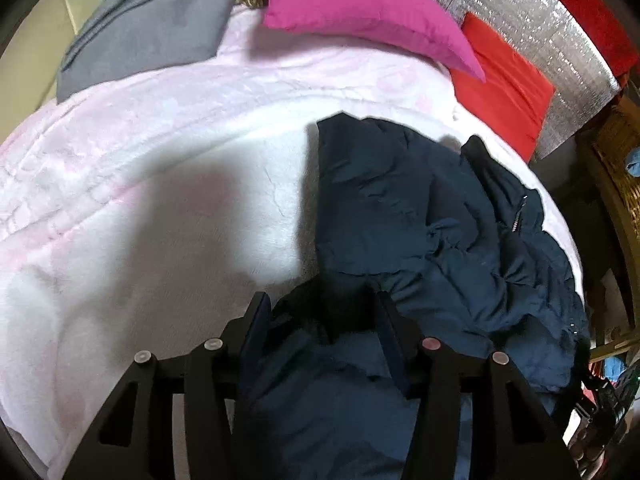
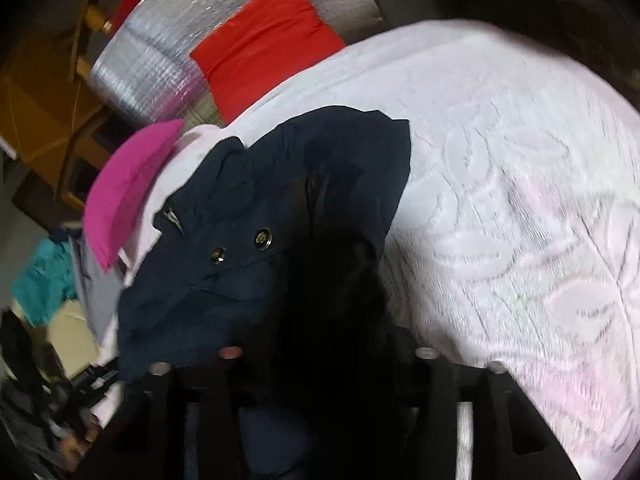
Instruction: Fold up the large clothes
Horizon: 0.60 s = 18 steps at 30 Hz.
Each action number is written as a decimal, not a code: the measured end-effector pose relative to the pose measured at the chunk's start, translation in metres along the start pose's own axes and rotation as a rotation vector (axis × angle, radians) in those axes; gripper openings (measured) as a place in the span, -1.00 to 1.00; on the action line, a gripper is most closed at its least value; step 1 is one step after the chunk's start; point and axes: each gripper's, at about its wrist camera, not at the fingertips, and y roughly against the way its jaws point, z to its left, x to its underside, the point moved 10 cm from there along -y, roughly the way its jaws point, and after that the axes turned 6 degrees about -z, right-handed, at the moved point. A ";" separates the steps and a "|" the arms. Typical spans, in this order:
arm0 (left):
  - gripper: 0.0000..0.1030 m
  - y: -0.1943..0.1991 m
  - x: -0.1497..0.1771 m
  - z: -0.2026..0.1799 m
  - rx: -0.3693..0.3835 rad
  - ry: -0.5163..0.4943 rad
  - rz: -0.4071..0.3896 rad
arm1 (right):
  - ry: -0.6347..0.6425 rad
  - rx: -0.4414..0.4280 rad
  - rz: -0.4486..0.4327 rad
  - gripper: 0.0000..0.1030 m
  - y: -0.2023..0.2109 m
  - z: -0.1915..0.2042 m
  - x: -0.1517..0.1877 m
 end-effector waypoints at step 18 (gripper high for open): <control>0.11 0.088 0.065 0.047 0.064 -0.036 -0.056 | -0.127 -0.119 -0.046 0.24 0.071 -0.039 0.019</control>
